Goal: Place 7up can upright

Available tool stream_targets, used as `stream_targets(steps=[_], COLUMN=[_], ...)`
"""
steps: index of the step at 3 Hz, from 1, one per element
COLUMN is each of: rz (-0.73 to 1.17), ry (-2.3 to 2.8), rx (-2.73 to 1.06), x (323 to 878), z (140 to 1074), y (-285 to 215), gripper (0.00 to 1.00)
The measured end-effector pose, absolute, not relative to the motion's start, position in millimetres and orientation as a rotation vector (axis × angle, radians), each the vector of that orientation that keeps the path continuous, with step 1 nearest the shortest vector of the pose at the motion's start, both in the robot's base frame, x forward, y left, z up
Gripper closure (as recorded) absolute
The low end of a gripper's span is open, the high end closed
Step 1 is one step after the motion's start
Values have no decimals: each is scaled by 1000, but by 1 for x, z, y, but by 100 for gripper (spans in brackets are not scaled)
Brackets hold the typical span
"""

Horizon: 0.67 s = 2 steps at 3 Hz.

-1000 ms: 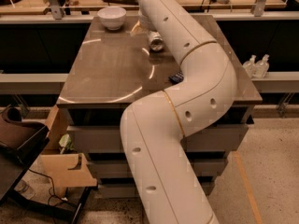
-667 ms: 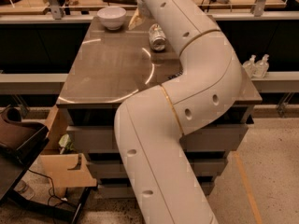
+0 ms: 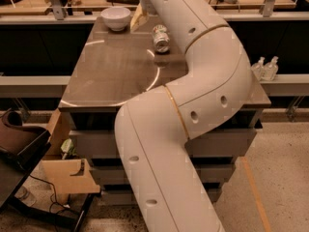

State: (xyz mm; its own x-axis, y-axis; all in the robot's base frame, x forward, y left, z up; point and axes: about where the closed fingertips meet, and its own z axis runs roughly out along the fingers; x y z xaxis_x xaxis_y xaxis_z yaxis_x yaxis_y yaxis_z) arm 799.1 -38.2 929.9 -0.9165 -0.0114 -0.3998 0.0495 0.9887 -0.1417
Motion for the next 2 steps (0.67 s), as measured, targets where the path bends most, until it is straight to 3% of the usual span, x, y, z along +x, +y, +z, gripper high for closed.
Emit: stream_targets(steps=[2], rz=[-168], ry=[2670], rx=[16], x=[818], z=[926], y=[-35], gripper=[0])
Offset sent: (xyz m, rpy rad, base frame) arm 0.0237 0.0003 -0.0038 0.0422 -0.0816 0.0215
